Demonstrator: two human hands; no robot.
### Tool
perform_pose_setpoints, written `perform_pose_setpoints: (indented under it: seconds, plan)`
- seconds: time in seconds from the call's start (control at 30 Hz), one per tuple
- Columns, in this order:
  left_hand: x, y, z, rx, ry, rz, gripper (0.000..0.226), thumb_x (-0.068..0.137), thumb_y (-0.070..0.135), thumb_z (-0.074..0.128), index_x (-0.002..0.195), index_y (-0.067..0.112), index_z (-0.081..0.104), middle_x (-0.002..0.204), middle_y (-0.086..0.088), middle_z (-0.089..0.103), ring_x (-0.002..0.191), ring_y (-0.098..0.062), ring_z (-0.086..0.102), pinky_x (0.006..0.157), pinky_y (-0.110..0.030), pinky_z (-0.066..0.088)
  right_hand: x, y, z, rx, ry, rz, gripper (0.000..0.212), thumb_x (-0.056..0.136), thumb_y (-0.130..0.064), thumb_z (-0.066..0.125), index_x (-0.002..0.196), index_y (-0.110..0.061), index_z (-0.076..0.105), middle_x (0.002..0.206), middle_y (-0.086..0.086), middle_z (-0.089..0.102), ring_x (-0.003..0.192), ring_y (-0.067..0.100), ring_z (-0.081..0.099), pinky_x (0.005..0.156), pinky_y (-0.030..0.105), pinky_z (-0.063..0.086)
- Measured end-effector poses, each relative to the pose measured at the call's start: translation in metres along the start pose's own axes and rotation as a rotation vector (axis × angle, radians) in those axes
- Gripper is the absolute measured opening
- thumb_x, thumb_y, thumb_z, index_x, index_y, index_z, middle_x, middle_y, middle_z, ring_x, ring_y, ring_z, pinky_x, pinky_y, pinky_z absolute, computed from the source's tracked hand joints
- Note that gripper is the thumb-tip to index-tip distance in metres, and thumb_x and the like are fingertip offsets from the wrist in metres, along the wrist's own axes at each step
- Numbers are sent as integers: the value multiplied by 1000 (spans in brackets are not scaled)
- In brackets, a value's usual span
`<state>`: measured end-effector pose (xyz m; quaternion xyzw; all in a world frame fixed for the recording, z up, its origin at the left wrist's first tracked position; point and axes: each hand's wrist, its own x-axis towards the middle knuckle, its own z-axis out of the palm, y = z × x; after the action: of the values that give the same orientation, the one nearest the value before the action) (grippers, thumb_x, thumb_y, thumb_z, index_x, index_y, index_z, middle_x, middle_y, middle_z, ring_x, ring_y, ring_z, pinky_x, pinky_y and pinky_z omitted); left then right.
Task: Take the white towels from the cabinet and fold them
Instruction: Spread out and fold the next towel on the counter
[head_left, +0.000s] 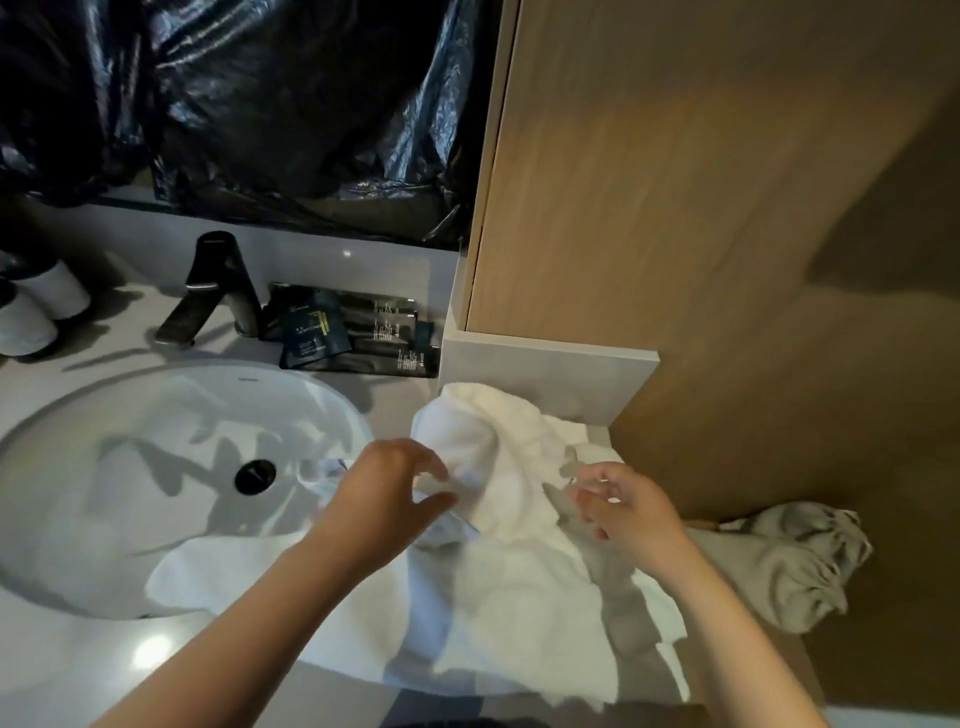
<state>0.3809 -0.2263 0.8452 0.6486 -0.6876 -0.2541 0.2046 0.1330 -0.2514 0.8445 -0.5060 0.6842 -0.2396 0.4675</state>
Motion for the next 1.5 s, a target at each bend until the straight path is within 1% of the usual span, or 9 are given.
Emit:
perform_pose_setpoints:
  seconds: [0.2, 0.37, 0.63, 0.87, 0.97, 1.1, 1.27, 1.37, 1.5]
  plan:
    - [6, 37, 47, 14, -120, 181, 29, 79, 41, 75, 104, 25, 69, 105, 10, 65, 101, -8, 56, 81, -17, 40, -3, 19, -5, -9, 34, -38, 15, 90, -15, 67, 95, -28, 66, 87, -5, 65, 73, 9, 60, 70, 22, 48]
    - [20, 34, 83, 200, -162, 179, 47, 82, 40, 70, 125, 21, 60, 133, 5, 49, 123, -15, 42, 102, -24, 34, -6, 28, -24, -44, 68, -96, 22, 91, -14, 65, 87, -36, 63, 86, 2, 67, 77, 16, 61, 79, 33, 51]
    - [23, 27, 82, 275, -102, 208, 18, 93, 19, 48, 92, 9, 63, 112, 0, 55, 92, -21, 53, 78, -31, 44, -10, 42, -33, -20, 50, -145, 18, 92, -13, 63, 92, -31, 65, 87, 7, 67, 74, 12, 59, 72, 24, 45]
    - [-5, 21, 29, -60, 50, 112, 9, 88, 11, 61, 80, 12, 59, 74, 4, 63, 69, -16, 60, 65, -30, 50, -4, 28, -21, -9, 0, -268, 26, 88, -11, 68, 88, -37, 65, 75, -14, 67, 70, 5, 58, 70, 12, 44]
    - [-20, 5, 9, -82, 107, 22, 8, 89, 11, 63, 81, 13, 61, 73, 7, 66, 68, -8, 61, 62, -15, 45, 1, 15, -7, -25, -53, -349, 27, 86, -9, 70, 92, -35, 66, 79, -14, 68, 73, 3, 59, 71, 7, 43]
    - [-36, -20, -1, -82, 106, -111, 12, 91, 11, 61, 79, 14, 59, 73, 3, 65, 70, -15, 61, 64, -27, 48, 13, -4, 18, -110, -109, -449, 25, 85, -16, 74, 106, -29, 67, 105, -13, 67, 92, 4, 61, 76, 8, 44]
    - [-43, -30, -3, -75, 83, -112, 17, 89, 11, 61, 76, 21, 58, 69, 10, 61, 66, -6, 58, 58, -13, 38, 27, -30, 45, -216, -260, -642, 32, 88, -16, 71, 120, -23, 67, 120, -11, 58, 106, -2, 53, 82, 8, 40]
    - [-41, -30, -5, -119, 54, -109, 16, 88, 12, 64, 78, 23, 60, 72, 13, 63, 71, 2, 60, 62, -8, 40, 32, -36, 56, -237, -291, -664, 22, 87, -12, 72, 109, -14, 73, 117, -4, 60, 107, 6, 55, 86, 13, 43]
    - [-32, -19, -8, -292, 71, -133, 18, 84, 26, 73, 98, 26, 61, 86, 11, 68, 80, 1, 64, 74, -16, 51, 33, -38, 60, -216, -241, -661, 3, 85, -11, 74, 87, -9, 73, 101, -3, 66, 95, 7, 58, 81, 21, 46]
